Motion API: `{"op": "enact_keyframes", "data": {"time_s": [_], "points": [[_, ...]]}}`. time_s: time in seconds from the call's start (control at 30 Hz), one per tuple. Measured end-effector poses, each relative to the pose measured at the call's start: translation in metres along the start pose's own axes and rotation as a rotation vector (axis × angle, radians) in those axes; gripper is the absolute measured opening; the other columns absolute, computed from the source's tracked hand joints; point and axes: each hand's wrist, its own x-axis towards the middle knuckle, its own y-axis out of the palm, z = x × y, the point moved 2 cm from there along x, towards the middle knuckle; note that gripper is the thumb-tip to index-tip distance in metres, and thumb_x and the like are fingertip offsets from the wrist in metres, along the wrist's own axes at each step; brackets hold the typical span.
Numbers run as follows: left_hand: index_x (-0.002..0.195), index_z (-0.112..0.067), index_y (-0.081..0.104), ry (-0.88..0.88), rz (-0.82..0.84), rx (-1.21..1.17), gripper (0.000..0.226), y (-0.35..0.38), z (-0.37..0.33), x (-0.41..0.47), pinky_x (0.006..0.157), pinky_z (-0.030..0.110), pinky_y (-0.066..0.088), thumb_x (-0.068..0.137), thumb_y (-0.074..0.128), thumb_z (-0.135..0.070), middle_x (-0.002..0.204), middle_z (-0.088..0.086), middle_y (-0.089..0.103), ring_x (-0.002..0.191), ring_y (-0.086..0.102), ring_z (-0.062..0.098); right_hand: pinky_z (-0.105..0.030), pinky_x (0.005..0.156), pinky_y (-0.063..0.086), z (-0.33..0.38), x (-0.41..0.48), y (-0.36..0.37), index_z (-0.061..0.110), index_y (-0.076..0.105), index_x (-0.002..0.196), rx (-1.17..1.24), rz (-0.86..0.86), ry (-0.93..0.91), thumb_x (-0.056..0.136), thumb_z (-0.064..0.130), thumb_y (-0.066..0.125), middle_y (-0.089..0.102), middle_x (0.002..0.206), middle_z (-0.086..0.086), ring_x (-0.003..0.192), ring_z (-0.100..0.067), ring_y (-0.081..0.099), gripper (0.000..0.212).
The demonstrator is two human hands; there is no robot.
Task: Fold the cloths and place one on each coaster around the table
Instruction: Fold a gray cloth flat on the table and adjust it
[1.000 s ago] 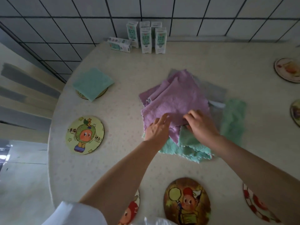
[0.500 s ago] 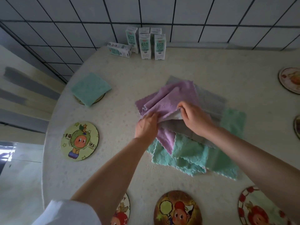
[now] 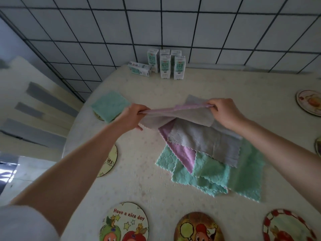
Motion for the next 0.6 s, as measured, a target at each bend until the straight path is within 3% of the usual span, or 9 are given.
{"op": "enact_keyframes", "data": {"time_s": [0.07, 0.13, 0.23, 0.37, 0.47, 0.6], "points": [[0.099, -0.013, 0.065, -0.031, -0.093, -0.214, 0.032, -0.023, 0.001, -0.005, 0.069, 0.041, 0.060, 0.091, 0.043, 0.008, 0.093, 0.007, 0.059, 0.090, 0.063, 0.033, -0.032, 0.075, 0.056, 0.029, 0.004, -0.006, 0.008, 0.070, 0.103, 0.194, -0.068, 0.085, 0.091, 0.001, 0.046, 0.070, 0.103, -0.009, 0.083, -0.027, 0.068, 0.028], [0.099, -0.012, 0.066, 0.007, -0.237, -0.307, 0.032, -0.050, 0.002, -0.013, 0.084, 0.039, 0.055, 0.091, 0.044, 0.009, 0.098, 0.008, 0.062, 0.100, 0.062, 0.032, -0.025, 0.089, 0.051, 0.061, 0.007, -0.013, 0.011, 0.069, 0.110, 0.247, -0.140, 0.079, 0.092, 0.003, 0.046, 0.069, 0.111, -0.005, 0.098, -0.021, 0.066, 0.031], [0.111, -0.013, 0.068, 0.074, -0.478, -0.109, 0.035, -0.089, 0.004, -0.035, 0.089, 0.025, 0.045, 0.090, 0.046, 0.004, 0.109, 0.003, 0.066, 0.101, 0.058, 0.015, -0.012, 0.093, 0.035, 0.107, 0.006, -0.021, 0.013, 0.068, 0.112, 0.222, -0.231, -0.008, 0.092, 0.004, 0.046, 0.068, 0.115, -0.002, 0.111, -0.016, 0.060, 0.031], [0.118, -0.011, 0.066, 0.275, -0.700, 0.098, 0.038, -0.122, 0.018, -0.081, 0.093, 0.021, 0.043, 0.089, 0.045, 0.003, 0.115, 0.004, 0.067, 0.106, 0.060, 0.017, -0.004, 0.089, 0.031, 0.154, -0.007, -0.018, 0.010, 0.068, 0.112, 0.256, -0.315, -0.109, 0.089, 0.000, 0.049, 0.068, 0.114, -0.005, 0.111, -0.017, 0.060, 0.031], [0.115, -0.006, 0.065, 0.445, -0.733, 0.245, 0.036, -0.125, 0.051, -0.122, 0.096, 0.026, 0.045, 0.086, 0.051, 0.008, 0.115, 0.009, 0.067, 0.107, 0.061, 0.021, -0.006, 0.094, 0.032, 0.176, -0.033, 0.001, 0.009, 0.067, 0.113, 0.254, -0.291, -0.176, 0.088, -0.001, 0.053, 0.065, 0.119, -0.006, 0.112, -0.016, 0.059, 0.031], [0.114, -0.001, 0.065, 0.445, -0.656, 0.307, 0.033, -0.096, 0.114, -0.179, 0.098, 0.038, 0.048, 0.084, 0.058, 0.011, 0.114, 0.014, 0.067, 0.109, 0.062, 0.025, -0.016, 0.099, 0.036, 0.182, -0.084, 0.056, 0.010, 0.069, 0.111, 0.266, -0.171, -0.177, 0.083, -0.004, 0.056, 0.060, 0.126, -0.014, 0.117, -0.021, 0.057, 0.034]]}}
